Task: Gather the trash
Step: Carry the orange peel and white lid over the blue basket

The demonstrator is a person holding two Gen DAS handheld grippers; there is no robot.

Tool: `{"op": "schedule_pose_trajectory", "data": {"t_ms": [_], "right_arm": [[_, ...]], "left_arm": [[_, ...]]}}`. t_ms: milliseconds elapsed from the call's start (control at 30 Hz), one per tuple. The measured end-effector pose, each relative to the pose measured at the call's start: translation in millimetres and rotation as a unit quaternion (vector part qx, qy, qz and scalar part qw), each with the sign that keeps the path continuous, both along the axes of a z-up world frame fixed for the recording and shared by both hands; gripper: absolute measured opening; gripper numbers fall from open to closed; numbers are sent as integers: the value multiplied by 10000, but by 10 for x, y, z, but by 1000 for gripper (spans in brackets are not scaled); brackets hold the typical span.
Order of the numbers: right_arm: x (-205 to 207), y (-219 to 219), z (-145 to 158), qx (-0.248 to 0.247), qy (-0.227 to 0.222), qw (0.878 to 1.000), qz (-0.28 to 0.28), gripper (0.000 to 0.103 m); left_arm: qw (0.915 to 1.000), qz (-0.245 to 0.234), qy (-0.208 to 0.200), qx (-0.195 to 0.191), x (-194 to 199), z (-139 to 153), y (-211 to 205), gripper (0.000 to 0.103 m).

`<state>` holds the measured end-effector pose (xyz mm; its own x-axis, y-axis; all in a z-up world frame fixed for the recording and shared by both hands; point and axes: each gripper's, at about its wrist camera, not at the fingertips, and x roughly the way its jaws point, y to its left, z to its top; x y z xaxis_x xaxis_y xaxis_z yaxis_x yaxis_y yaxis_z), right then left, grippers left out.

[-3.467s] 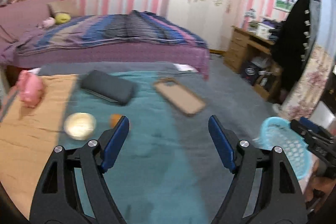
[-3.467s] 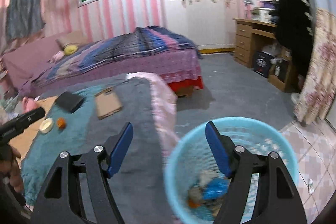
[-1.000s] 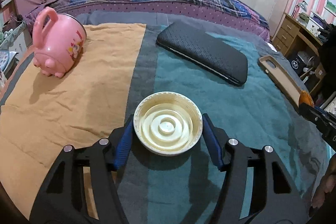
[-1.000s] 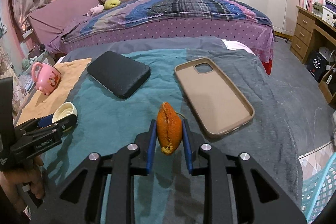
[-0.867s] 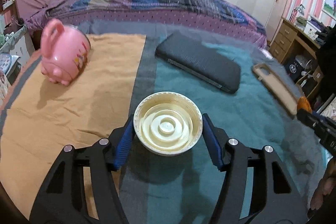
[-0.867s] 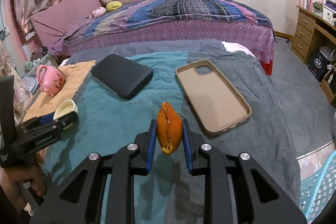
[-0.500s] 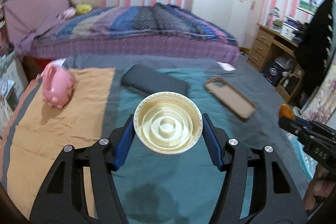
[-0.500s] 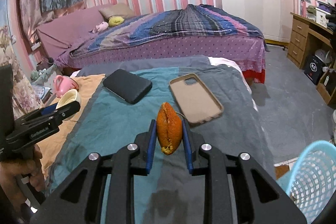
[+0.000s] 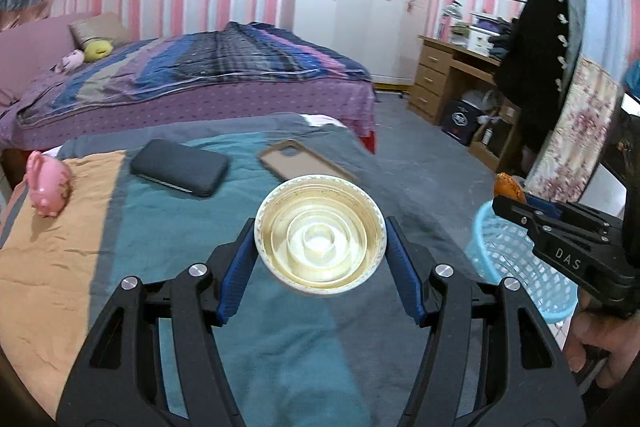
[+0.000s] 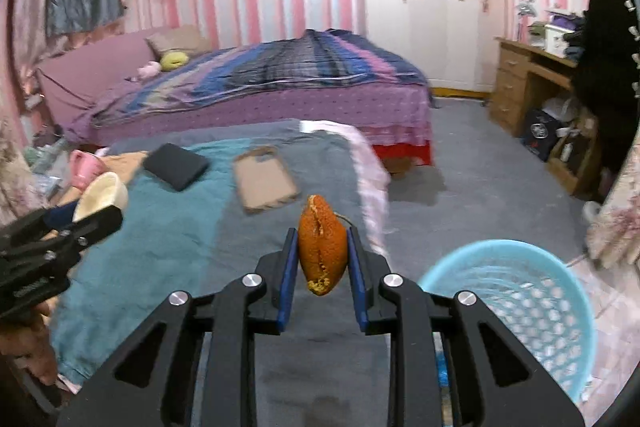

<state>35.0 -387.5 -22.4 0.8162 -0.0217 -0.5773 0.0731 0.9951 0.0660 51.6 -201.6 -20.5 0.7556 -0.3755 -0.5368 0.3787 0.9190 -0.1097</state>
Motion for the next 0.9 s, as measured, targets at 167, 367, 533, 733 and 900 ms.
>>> {"op": "schedule_pose_trajectory", "data": {"t_ms": [167,367,533,733,900], "right_arm": [[-174,-308,-36,74,3,9996,-286,25],[-238,-607,-77,95,18,9980,-627,25],[-280,-789,-113,106,35,9964,-844,25],[-310,-937,-160,60,109,9952,-971,25],[-329,-1011,-184,71,141,9943,-1056,25]], "left_arm": [[9995,-304,11,-29,-58,-30,-269,61],[9977,-675,-27,16,-125,-51,-545,61],[9972,-743,7,-104,-95,-39,-616,61],[9968,-794,40,-108,-63,-52,-689,61],[9963,-844,46,-128,-68,-60,-750,61]]}}
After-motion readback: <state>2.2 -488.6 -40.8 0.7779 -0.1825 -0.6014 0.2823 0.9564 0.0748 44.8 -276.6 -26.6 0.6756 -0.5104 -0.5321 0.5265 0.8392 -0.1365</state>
